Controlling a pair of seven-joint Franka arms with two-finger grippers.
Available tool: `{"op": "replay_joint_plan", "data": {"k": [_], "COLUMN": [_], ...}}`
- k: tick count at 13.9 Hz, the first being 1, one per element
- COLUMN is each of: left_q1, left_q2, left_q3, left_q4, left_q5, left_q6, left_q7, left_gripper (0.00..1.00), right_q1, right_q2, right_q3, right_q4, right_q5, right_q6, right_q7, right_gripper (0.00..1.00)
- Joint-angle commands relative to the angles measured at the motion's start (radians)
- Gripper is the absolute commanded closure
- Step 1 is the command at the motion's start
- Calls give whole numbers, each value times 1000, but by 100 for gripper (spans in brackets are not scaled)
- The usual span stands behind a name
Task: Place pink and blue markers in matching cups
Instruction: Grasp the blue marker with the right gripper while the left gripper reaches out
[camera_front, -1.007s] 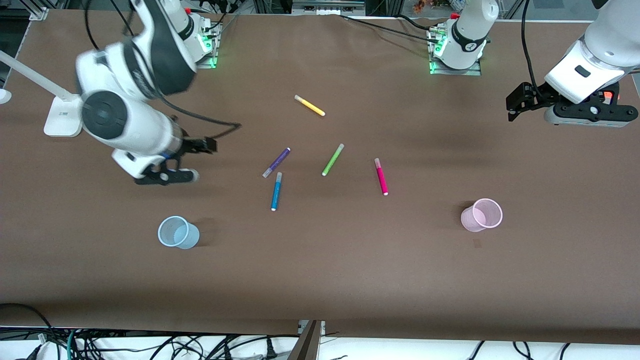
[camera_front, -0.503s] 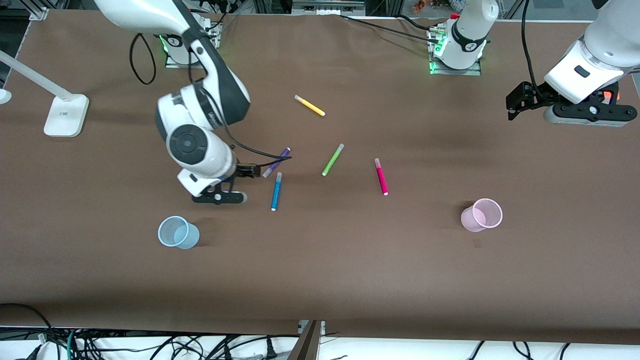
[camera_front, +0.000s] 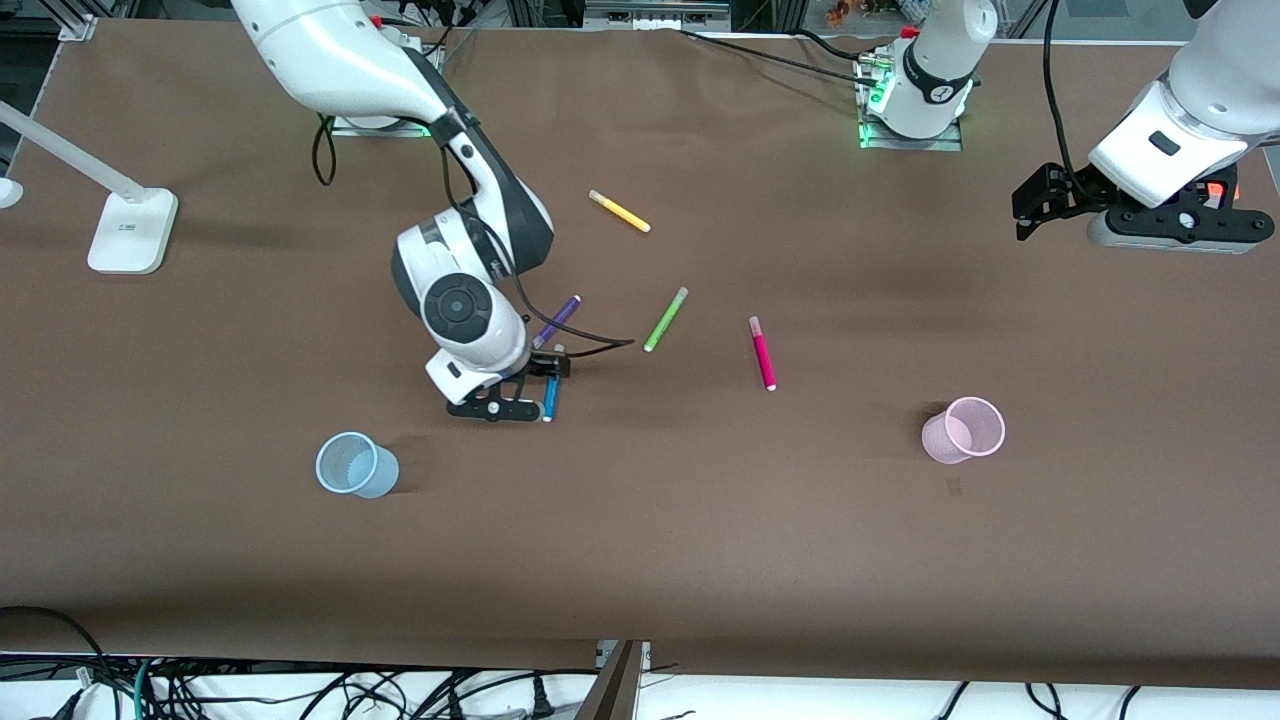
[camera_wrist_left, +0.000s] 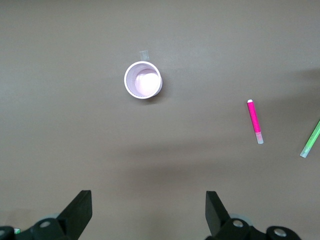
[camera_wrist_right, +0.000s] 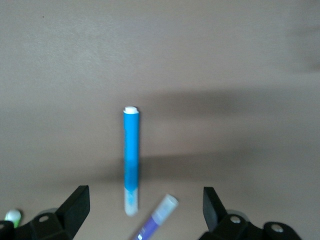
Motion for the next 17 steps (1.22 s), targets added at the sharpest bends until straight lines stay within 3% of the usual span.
{"op": "replay_joint_plan", "data": {"k": [1,5,10,11,12,13,14,15,17], "left_q1": [4,-1,-11,-13,-14,-13,-16,-16,-20], "left_q2": [-2,30,142,170,199,225,257,282,320], "left_q3": [-4,-19,-69,-85,-105,-125,-137,-160,-171], "left_q4": [6,4,3,3,-3,-15,-29,-49,-124], "left_q5": [11,10,2,2,2,2,5,5,5], "left_q6": [-23,-35,-86,-81,-61,-20,26,85,234], "left_q7": [4,6,4,-1,-13,-28,-31,-40,-103], "left_gripper": [0,0,0,0,0,0,0,0,0], "right_q1": [21,40,46,46,46,46,46,44,41], "right_q2": [40,78,120,121,120,120,118,118,112], "right_q3": [-5,-5,-5,-5,-5,-5,-5,-7,-7], "right_q4": [16,16,15,15,15,15,15,15,15], "right_q5": [1,-3,-11,-10,-16,-17,-17,-16,-16], "right_q6": [58,113,141,141,141,141,141,141,138], "right_q7": [48,72,72,72,68,62,59,57,46], "right_gripper": [0,2,7,11,32,64,89,100,100]}}
